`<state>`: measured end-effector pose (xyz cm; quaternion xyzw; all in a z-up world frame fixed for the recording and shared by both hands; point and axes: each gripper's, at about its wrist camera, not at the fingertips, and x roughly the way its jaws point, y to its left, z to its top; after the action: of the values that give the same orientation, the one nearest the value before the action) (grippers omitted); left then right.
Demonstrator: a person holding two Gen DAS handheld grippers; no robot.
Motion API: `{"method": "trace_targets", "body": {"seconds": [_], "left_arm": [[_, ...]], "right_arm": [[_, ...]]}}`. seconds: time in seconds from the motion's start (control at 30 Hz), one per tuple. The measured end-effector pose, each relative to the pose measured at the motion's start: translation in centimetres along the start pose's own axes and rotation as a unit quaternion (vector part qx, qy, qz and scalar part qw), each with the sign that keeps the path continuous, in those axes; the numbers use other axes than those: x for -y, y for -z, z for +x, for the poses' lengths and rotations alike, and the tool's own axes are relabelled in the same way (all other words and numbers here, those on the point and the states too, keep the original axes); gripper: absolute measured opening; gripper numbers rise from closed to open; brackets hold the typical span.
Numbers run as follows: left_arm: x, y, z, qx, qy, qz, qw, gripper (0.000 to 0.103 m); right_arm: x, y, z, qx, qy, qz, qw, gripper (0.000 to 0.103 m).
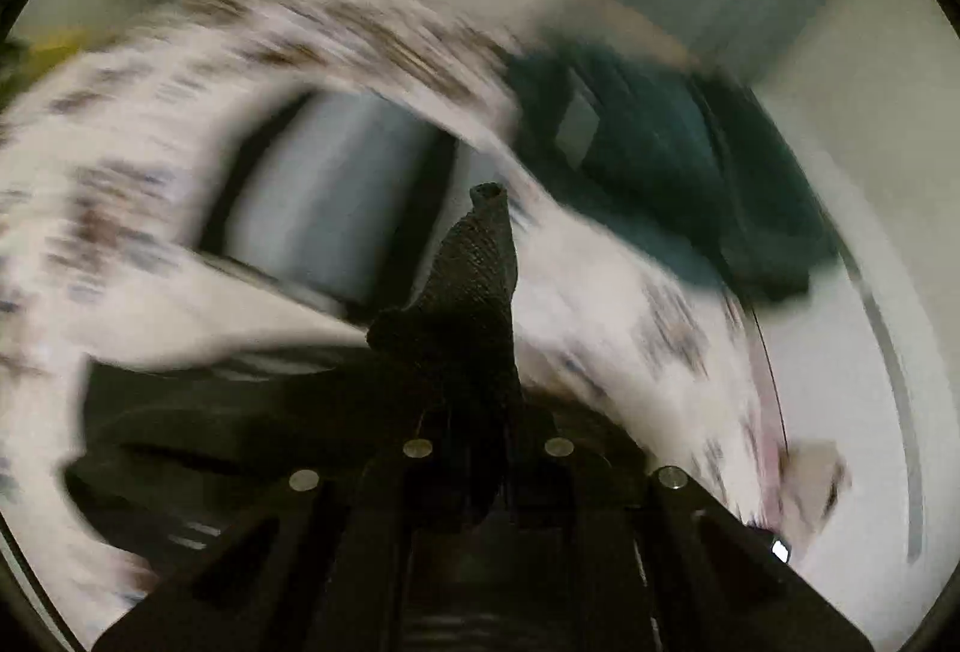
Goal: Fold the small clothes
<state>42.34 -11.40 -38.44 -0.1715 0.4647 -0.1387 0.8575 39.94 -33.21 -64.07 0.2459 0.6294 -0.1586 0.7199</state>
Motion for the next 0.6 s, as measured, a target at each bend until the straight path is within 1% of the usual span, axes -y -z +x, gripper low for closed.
{"method": "trace_targets", "body": {"seconds": [0.07, 0.13, 0.17, 0.23, 0.27, 0.3, 0.33, 0.37, 0.4, 0.43, 0.47, 0.5, 0.53, 0.57, 0.6], "left_arm": [[5.0, 2.6, 4.9, -0.043, 0.016, 0.02, 0.9987, 0.005], [7.8, 4.4, 8.2, -0.077, 0.023, 0.025, 0.9964, 0.005], [9.7, 5.7, 10.5, -0.1, 0.018, 0.032, 0.9943, 0.006], [11.6, 7.4, 13.1, -0.127, -0.003, 0.045, 0.9909, 0.009], [12.2, 8.4, 14.6, -0.144, -0.027, 0.054, 0.9878, 0.009], [13.1, 9.1, 15.3, -0.152, -0.042, 0.062, 0.9855, 0.01], [13.3, 9.8, 15.8, -0.16, -0.06, 0.073, 0.9826, 0.013], [13.6, 10.5, 16.3, -0.162, -0.082, 0.085, 0.9796, 0.024], [13.5, 11.0, 16.1, -0.159, -0.093, 0.093, 0.9785, 0.04], [13.3, 11.4, 15.5, -0.154, -0.102, 0.099, 0.9778, 0.048], [12.6, 11.9, 14.4, -0.143, -0.117, 0.11, 0.9766, 0.066], [11.8, 12.5, 13.4, -0.137, -0.128, 0.115, 0.9755, 0.076], [10.5, 13.1, 11.8, -0.132, -0.144, 0.116, 0.9739, 0.077], [9.5, 13.9, 11.0, -0.13, -0.154, 0.115, 0.9728, 0.08], [7.5, 14.9, 9.4, -0.128, -0.174, 0.111, 0.9701, 0.084]], "right_arm": [[4.8, -0.9, -0.6, -0.002, 0.007, 0.019, 1.0, 0.102], [8.1, -1.3, -0.8, -0.004, 0.009, 0.031, 0.999, 0.102], [9.6, -1.5, -0.8, -0.007, 0.01, 0.034, 0.999, 0.102], [13.0, -1.9, -0.6, -0.018, -0.001, 0.042, 0.999, 0.102], [14.3, -2.1, -0.6, -0.022, -0.008, 0.047, 0.999, 0.102], [15.4, -2.3, -0.5, -0.026, -0.018, 0.052, 0.998, 0.102], [16.3, -2.0, -0.6, -0.031, -0.027, 0.055, 0.998, 0.102], [17.4, -1.9, -0.5, -0.038, -0.039, 0.058, 0.997, 0.102], [18.3, -2.0, -0.6, -0.044, -0.049, 0.059, 0.996, 0.102], [18.8, -1.9, -0.6, -0.052, -0.06, 0.06, 0.995, 0.102], [19.4, -1.9, -0.6, -0.063, -0.074, 0.059, 0.994, 0.102], [19.6, -1.9, -0.6, -0.074, -0.084, 0.059, 0.992, 0.102], [19.4, -1.8, -0.6, -0.085, -0.094, 0.057, 0.99, 0.102], [19.4, -1.9, -0.7, -0.093, -0.106, 0.056, 0.988, 0.102], [18.9, -2.2, -0.9, -0.1, -0.12, 0.054, 0.986, 0.102]]}}
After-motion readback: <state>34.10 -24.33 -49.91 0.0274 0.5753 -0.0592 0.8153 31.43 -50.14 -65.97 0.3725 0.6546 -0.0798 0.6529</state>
